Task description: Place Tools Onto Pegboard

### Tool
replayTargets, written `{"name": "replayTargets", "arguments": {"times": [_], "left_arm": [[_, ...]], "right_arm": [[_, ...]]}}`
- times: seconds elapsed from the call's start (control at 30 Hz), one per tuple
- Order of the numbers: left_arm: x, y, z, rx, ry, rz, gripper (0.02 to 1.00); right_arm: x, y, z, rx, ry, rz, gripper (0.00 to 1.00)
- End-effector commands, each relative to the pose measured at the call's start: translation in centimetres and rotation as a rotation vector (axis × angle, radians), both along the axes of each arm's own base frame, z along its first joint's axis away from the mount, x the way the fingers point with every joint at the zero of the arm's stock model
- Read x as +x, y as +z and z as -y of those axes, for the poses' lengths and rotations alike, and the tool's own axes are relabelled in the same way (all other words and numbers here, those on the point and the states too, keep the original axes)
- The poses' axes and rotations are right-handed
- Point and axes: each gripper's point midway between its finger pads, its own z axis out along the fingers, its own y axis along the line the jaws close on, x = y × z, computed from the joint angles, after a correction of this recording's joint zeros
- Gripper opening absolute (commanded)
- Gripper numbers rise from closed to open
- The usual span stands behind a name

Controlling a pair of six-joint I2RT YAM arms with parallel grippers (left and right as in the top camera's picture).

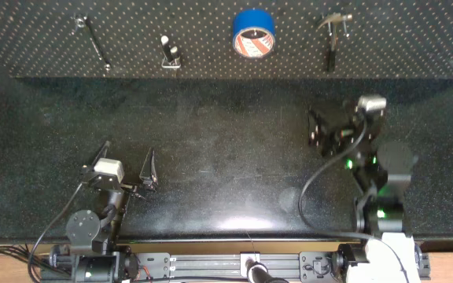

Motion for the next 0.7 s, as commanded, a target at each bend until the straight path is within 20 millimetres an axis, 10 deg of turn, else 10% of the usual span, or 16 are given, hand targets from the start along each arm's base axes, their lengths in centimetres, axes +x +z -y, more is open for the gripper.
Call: {"name": "replayTargets", "arguments": {"times": [0.03,0.23,0.43,0.7], "left_arm": [[-0.1,0.0,0.1,0.016,-0.007,0.005,0.993],[-0.1,0.0,0.1,0.016,-0.007,0.005,0.993],[-0.1,0.0,0.1,0.016,-0.007,0.005,0.993],[-0.1,0.0,0.1,0.016,-0.007,0.005,0.993]], "right_arm": [[-6.3,-1.2,-0.1,-0.007,-0.012,0.126,0.95],[-8.6,-5.3,-0.1,-0.244,0.037,0.096,0.952],[-6.8,-4.8,6.6,-0.338,-0.277,0.143,0.996],[-6.7,-3.8,4.1,-0.34,-0.196,0.233,0.989]]}}
